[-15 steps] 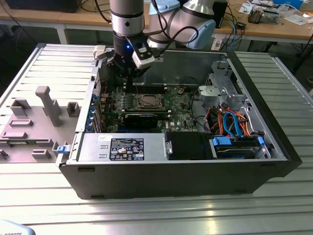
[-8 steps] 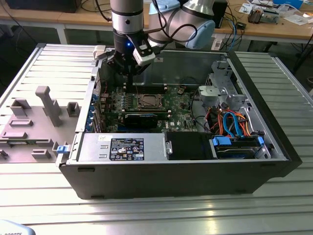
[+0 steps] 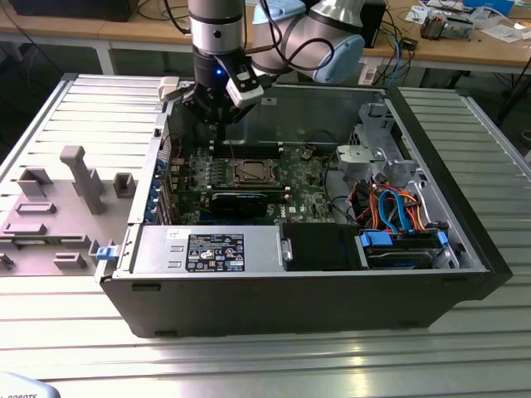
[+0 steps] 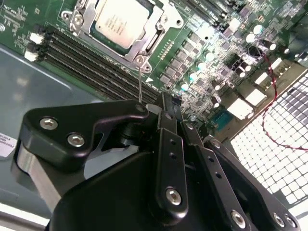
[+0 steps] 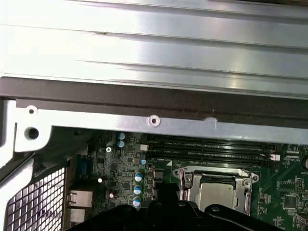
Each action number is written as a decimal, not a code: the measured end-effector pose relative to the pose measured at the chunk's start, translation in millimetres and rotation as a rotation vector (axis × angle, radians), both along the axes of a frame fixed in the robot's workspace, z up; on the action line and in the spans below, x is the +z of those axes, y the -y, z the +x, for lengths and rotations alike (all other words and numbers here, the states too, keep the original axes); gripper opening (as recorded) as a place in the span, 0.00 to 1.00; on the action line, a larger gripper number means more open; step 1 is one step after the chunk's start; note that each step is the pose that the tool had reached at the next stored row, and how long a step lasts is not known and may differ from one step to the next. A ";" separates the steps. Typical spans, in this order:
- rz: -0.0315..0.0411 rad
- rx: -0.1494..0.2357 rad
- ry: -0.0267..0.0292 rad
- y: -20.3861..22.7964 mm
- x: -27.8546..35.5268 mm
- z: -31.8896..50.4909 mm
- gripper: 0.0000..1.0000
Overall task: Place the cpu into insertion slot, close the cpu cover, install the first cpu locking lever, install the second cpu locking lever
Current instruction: 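Install the first cpu locking lever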
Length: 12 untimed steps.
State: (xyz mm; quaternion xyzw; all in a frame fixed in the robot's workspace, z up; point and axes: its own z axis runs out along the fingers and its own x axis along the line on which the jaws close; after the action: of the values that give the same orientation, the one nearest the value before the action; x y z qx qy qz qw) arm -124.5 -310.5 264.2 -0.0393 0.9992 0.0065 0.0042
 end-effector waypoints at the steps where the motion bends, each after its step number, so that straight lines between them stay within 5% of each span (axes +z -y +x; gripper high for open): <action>1: 0.0000 0.001 0.0001 -0.2 0.0 0.1 0.11; 12: 0.0000 0.002 0.0014 -1.6 0.0 6.1 0.11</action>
State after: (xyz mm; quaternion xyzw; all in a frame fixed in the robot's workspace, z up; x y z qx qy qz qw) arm -118.4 -308.9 264.2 -0.0405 0.9991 0.0064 0.0048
